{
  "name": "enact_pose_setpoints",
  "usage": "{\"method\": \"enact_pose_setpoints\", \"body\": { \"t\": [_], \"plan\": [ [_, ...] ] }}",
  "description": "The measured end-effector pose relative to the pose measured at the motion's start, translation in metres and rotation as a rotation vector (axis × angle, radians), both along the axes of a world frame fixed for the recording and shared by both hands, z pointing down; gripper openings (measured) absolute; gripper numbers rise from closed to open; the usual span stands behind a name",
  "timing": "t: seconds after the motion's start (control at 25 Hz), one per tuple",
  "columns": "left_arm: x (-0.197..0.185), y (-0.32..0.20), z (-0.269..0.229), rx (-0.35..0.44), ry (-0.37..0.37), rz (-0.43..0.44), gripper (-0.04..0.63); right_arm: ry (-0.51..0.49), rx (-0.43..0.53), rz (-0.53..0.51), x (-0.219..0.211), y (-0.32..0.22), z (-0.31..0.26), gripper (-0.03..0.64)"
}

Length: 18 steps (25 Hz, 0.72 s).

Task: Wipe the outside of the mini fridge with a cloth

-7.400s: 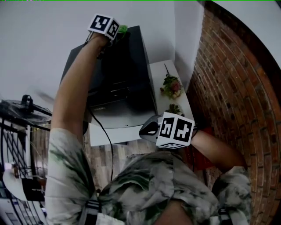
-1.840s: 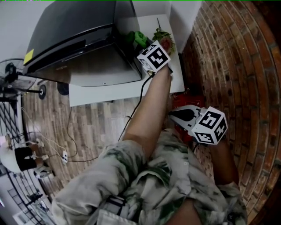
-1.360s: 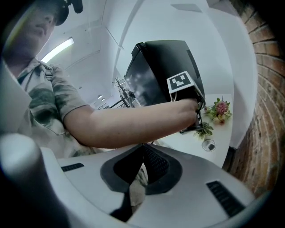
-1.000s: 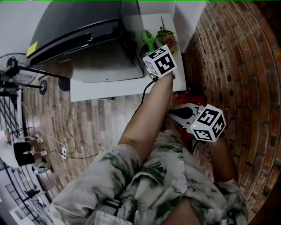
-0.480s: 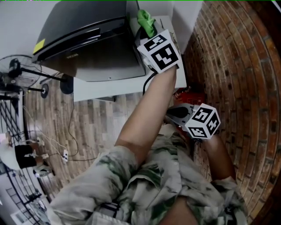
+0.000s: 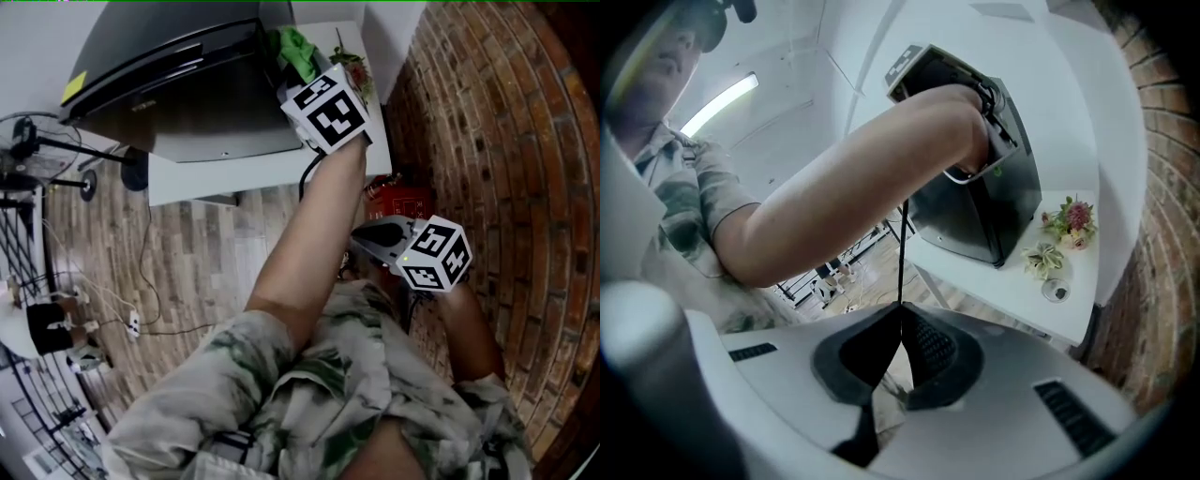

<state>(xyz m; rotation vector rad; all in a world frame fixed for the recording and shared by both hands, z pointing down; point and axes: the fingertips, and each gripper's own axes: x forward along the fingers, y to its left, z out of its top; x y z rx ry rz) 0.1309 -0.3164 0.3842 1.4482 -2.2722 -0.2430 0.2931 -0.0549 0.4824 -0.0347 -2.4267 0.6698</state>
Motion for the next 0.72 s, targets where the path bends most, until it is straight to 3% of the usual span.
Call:
{"method": "enact_pose_setpoints", "body": {
  "t": [0.72],
  "plan": [
    [0.006,0.025,0.196,-0.354,0.008,0.019,0.120,0.048,-0.066,0.017,0.014,-0.007,0.028,0.023]
  ]
}}
